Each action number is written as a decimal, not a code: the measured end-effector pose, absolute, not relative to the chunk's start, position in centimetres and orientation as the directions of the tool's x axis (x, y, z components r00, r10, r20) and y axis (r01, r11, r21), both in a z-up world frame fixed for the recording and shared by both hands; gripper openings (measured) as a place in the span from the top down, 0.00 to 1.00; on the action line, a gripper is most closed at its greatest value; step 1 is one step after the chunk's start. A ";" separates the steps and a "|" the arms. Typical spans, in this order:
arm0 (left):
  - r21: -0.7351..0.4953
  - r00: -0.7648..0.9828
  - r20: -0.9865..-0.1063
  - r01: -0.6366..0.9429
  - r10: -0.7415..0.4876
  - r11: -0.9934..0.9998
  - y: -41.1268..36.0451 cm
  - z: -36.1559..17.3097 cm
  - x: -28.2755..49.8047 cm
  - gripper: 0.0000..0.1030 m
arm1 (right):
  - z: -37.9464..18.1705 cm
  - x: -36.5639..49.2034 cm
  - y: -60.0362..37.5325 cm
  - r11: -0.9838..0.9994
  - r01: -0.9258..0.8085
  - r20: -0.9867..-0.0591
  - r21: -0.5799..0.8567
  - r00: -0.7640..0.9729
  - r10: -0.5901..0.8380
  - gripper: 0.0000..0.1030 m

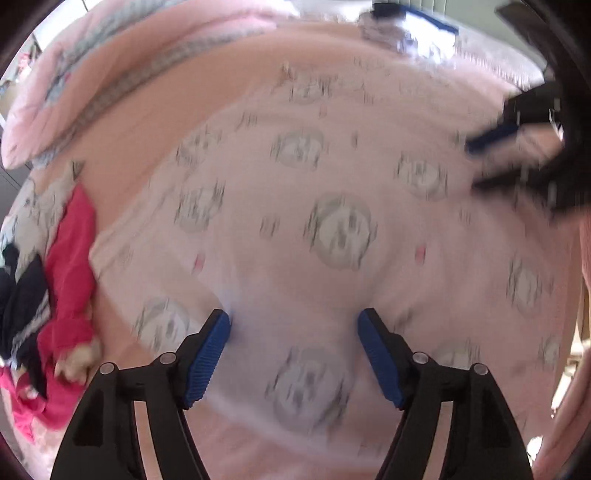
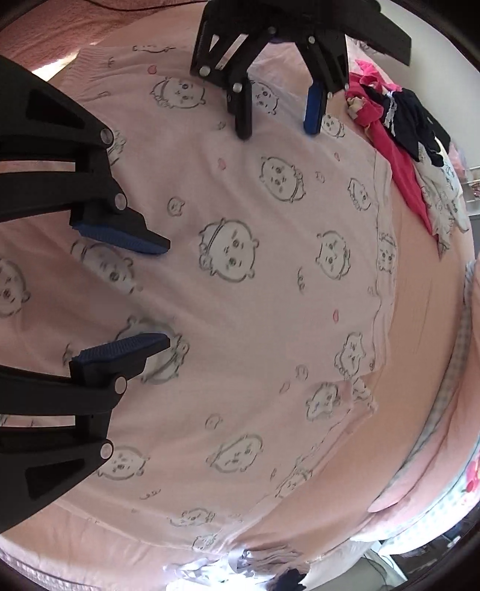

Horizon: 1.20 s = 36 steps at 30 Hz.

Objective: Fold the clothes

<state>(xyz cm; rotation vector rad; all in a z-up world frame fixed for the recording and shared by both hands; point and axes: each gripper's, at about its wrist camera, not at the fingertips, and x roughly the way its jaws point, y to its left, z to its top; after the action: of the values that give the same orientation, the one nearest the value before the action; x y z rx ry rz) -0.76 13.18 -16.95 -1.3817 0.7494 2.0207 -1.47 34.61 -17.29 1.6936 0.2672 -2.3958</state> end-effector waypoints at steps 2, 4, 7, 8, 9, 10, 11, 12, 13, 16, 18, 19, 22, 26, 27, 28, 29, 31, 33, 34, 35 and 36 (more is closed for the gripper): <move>0.113 -0.235 -0.967 -0.737 0.095 -0.666 11.6 -16.6 0.2 0.26 | -16.5 -0.4 37.1 -0.969 0.225 -0.938 -0.101 -0.347 0.017 0.57; 0.102 -0.211 -0.974 -0.731 0.082 -0.675 10.9 -15.5 0.7 0.26 | -16.5 1.1 40.1 -0.975 0.180 -0.935 -0.133 -0.350 0.063 0.57; 0.070 -0.273 -0.942 -0.730 0.195 -0.680 12.9 -12.5 1.6 0.26 | -17.2 2.7 43.6 -0.986 0.145 -0.949 -0.083 -0.314 0.034 0.57; 0.050 -0.287 -0.925 -0.740 0.248 -0.671 14.1 -11.8 2.1 0.26 | -17.4 3.0 44.0 -0.989 0.137 -0.952 -0.054 -0.304 0.010 0.57; 0.033 -0.287 -0.915 -0.754 0.284 -0.657 15.4 -11.6 2.5 0.26 | -17.5 3.2 43.9 -0.991 0.128 -0.952 -0.038 -0.305 -0.003 0.57; 0.017 -0.263 -0.921 -0.765 0.288 -0.644 16.7 -12.2 3.0 0.26 | -17.5 3.4 43.8 -0.993 0.120 -0.951 -0.024 -0.307 -0.014 0.57; 0.001 -0.222 -0.937 -0.774 0.270 -0.633 18.1 -13.2 3.4 0.26 | -17.5 3.6 43.7 -0.994 0.111 -0.951 -0.010 -0.310 -0.025 0.57; 0.004 -0.200 -0.949 -0.783 0.245 -0.621 18.9 -14.2 3.9 0.26 | -17.6 3.8 43.8 -0.995 0.099 -0.951 -0.004 -0.309 -0.027 0.55; 0.029 -0.200 -0.956 -0.793 0.214 -0.609 19.1 -15.0 4.6 0.26 | -17.7 4.1 43.9 -0.996 0.087 -0.951 0.002 -0.309 -0.029 0.52; 0.064 -0.204 -0.964 -0.799 0.170 -0.597 18.5 -15.9 6.3 0.22 | -17.6 5.7 45.8 -0.999 0.043 -0.952 0.031 -0.302 -0.043 0.47; 0.050 -0.170 -0.976 -0.780 0.134 -0.624 17.4 -15.5 6.6 0.17 | -17.5 7.4 47.0 -0.999 0.042 -0.953 0.011 -0.303 -0.023 0.47; 0.042 -0.154 -0.981 -0.767 0.120 -0.640 17.0 -15.2 6.6 0.17 | -17.3 8.2 47.6 -0.999 0.038 -0.951 0.011 -0.307 -0.022 0.47; 0.021 -0.198 -0.966 -0.706 0.168 -0.708 18.7 -12.9 6.1 0.17 | -16.4 10.2 48.8 -1.000 -0.013 -0.944 0.019 -0.331 -0.014 0.47; -0.021 -0.237 -0.937 -0.697 0.257 -0.717 25.1 -12.2 6.8 0.17 | -15.6 11.7 46.4 -0.995 0.023 -0.914 0.094 -0.395 -0.096 0.47; -0.001 -0.234 -0.943 -0.709 0.237 -0.705 26.7 -13.0 7.7 0.17 | -15.9 11.1 45.7 -0.996 0.045 -0.919 0.078 -0.384 -0.089 0.47; 0.023 -0.230 -0.951 -0.721 0.207 -0.693 27.9 -13.9 8.9 0.17 | -16.4 11.4 45.5 -0.997 0.051 -0.925 0.051 -0.373 -0.067 0.47; 0.056 -0.242 -0.954 -0.724 0.177 -0.687 28.8 -14.5 9.9 0.17 | -16.8 11.8 45.4 -0.998 0.056 -0.931 0.024 -0.363 -0.043 0.47; 0.078 -0.286 -0.943 -0.684 0.168 -0.725 28.7 -14.6 11.1 0.17 | -17.3 12.6 46.0 -0.999 0.039 -0.934 0.005 -0.355 -0.019 0.45; 0.042 -0.290 -0.939 -0.628 0.183 -0.777 27.8 -14.3 12.0 0.17 | -17.5 13.6 47.8 -0.999 -0.021 -0.934 0.030 -0.356 -0.021 0.40; 0.027 -0.296 -0.935 -0.605 0.193 -0.796 27.5 -14.3 12.6 0.17 | -17.6 14.0 48.8 -0.997 -0.057 -0.936 0.043 -0.351 -0.020 0.37; 0.011 -0.303 -0.931 -0.580 0.203 -0.814 27.1 -14.3 13.2 0.17 | -17.5 14.3 49.4 -0.995 -0.082 -0.937 0.054 -0.348 -0.023 0.37; -0.004 -0.306 -0.928 -0.563 0.213 -0.826 26.8 -14.3 13.8 0.17 | -17.5 14.6 49.9 -0.992 -0.105 -0.938 0.065 -0.345 -0.025 0.37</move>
<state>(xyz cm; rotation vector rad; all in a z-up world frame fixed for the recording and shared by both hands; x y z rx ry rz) 13.81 26.82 -14.27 -1.4624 0.4461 2.1602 14.59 49.89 -17.47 1.8246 -0.1820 -2.6107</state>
